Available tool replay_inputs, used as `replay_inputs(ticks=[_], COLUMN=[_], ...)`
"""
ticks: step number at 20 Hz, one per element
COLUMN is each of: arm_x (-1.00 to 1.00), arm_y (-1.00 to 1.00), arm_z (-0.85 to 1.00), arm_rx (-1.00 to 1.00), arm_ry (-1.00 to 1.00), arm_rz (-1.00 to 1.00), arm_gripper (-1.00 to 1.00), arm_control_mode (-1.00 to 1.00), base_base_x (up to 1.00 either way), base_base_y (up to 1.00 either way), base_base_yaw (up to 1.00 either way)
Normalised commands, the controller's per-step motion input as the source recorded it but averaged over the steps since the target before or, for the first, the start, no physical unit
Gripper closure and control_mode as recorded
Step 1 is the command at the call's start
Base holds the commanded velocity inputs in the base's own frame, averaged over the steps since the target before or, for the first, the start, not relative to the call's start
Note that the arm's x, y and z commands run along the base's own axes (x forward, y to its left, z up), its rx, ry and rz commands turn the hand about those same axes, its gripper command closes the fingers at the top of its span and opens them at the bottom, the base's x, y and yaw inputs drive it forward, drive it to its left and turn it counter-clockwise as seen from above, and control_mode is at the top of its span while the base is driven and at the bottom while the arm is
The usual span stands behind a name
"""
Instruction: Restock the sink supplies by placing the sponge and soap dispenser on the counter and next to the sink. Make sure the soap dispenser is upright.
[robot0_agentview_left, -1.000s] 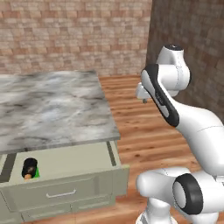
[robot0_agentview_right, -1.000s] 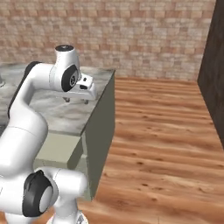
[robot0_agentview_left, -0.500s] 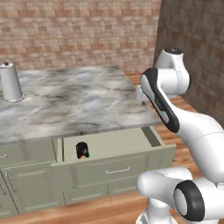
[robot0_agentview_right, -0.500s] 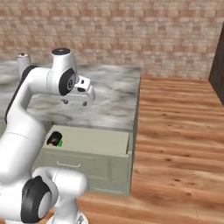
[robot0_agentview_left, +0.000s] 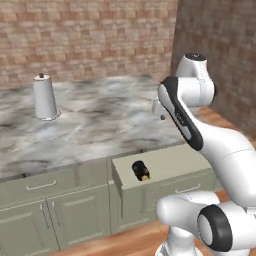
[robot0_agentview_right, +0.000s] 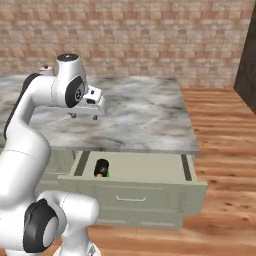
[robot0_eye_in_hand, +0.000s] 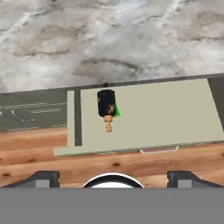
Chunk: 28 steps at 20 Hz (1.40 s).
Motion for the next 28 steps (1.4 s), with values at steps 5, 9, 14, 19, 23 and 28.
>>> replay_inputs(ticks=[5, 9, 14, 19, 23, 28], arm_x=[0.0, 0.0, 0.0, 0.0, 0.0, 0.0], arm_y=[0.0, 0.0, 0.0, 0.0, 0.0, 0.0], arm_z=[0.0, 0.0, 0.0, 0.0, 0.0, 0.0], arm_rx=[0.0, 0.0, 0.0, 0.0, 0.0, 0.0], arm_ry=[0.0, 0.0, 0.0, 0.0, 0.0, 0.0], arm_rz=[0.0, 0.0, 0.0, 0.0, 0.0, 0.0], arm_gripper=[-1.0, -1.0, -1.0, -1.0, -1.0, -1.0], arm_control_mode=[1.0, 1.0, 1.0, 1.0, 1.0, 1.0], base_base_x=[0.44, 0.39, 0.32, 0.18, 0.33, 0.35], base_base_y=[1.0, 1.0, 0.94, 0.87, 0.44, 0.0], base_base_yaw=[-0.37, -0.42, -0.39, -0.32, -0.25, -0.12])
